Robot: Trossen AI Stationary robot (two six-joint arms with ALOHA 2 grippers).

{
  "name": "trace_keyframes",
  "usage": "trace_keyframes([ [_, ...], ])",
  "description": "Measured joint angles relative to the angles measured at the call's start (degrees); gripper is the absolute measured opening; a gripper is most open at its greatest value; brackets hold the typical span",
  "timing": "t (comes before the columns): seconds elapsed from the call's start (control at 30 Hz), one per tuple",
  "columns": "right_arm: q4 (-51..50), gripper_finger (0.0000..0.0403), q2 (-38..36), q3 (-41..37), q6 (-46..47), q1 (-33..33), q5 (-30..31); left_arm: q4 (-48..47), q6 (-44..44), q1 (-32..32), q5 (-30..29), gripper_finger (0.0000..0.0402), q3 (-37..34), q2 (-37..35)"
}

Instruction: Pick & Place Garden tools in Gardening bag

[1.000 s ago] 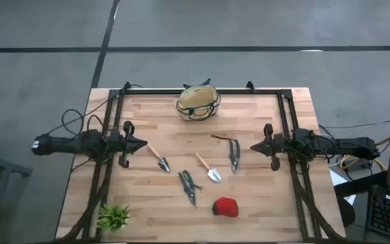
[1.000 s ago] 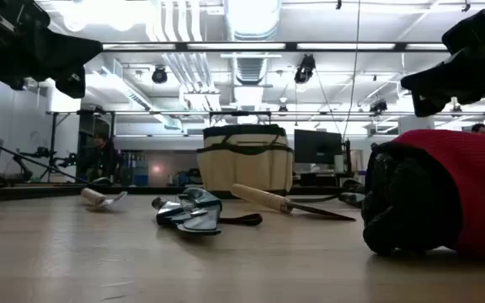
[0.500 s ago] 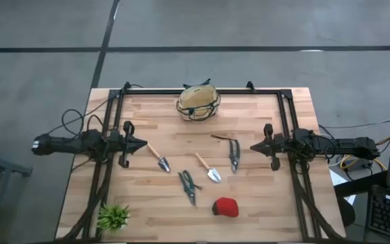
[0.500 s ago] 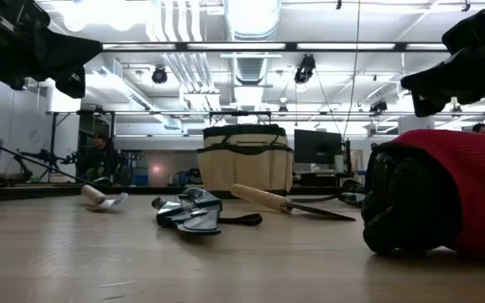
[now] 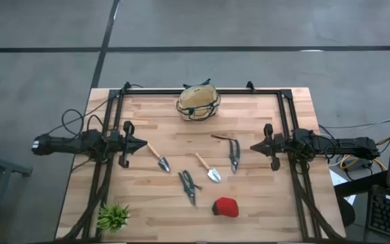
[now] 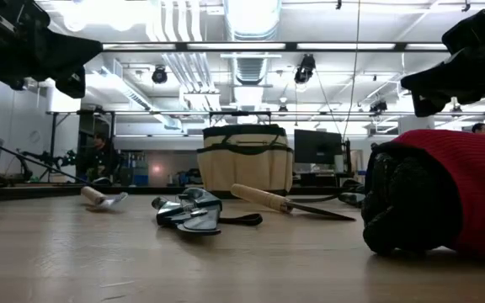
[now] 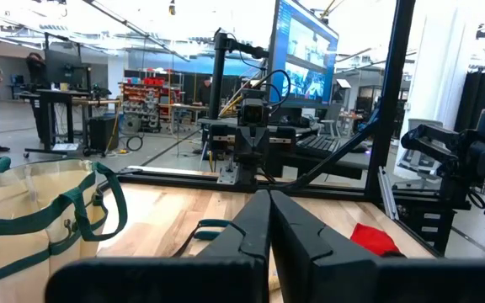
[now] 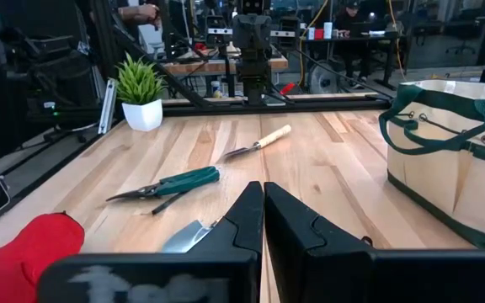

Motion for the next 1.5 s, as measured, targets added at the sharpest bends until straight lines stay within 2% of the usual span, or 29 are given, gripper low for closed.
trace_keyframes([
  [0.17,0.01,0.0008,0.01,0.00,-0.04,0.01,0.02,0.01,0.00,0.01,0.01,0.0013,0.00,0.00],
  [0.27,0.57,0.0008,-0.01,0.00,0.57,0.00,2.37,0.02,0.00,0.01,0.02,0.0013,0.00,0.00],
  [0.37,4.53,0.0008,0.10,0.00,12.37,0.01,3.06,0.01,0.00,0.01,0.01,0.0013,0.00,0.00],
  [0.47,13.74,0.0008,0.26,0.00,28.75,0.00,3.23,0.00,0.00,0.01,0.01,0.0013,0.00,0.00],
  [0.57,23.08,0.0008,0.34,0.00,40.92,0.00,3.23,0.00,0.00,0.00,0.02,0.0013,0.00,0.00],
  [0.67,32.95,0.0008,0.34,0.02,48.36,0.02,4.68,0.02,0.00,0.01,-0.01,0.0013,0.00,0.00],
  [0.83,41.99,0.0008,0.40,0.03,48.66,0.03,9.11,0.00,0.00,0.00,0.02,0.0013,0.00,0.00],
  [0.9,42.96,0.0008,0.42,0.02,50.96,0.06,9.51,0.02,0.00,0.01,0.02,0.0013,0.00,0.00],
  [1.03,44.50,0.0008,1.77,0.86,59.56,0.06,15.33,0.00,0.00,0.00,0.01,0.0013,0.00,0.00],
  [1.1,44.58,0.0008,3.34,2.04,63.73,0.10,15.92,0.01,0.00,0.00,0.02,0.0013,0.00,0.00],
  [1.2,43.00,0.0008,7.63,4.86,64.82,0.17,12.96,0.02,0.02,0.02,-0.01,0.0013,0.00,0.00],
  [1.33,39.25,0.0008,16.85,11.82,64.78,0.17,6.91,0.00,0.00,0.01,0.01,0.0013,0.00,0.00],
  [1.4,35.21,0.0008,21.14,15.34,62.66,0.17,3.76,0.00,0.01,0.00,0.02,0.0013,0.00,0.00],
  [1.5,27.77,0.0008,26.36,20.45,60.87,0.13,3.21,0.00,0.00,0.02,0.00,0.0013,0.00,0.00],
])
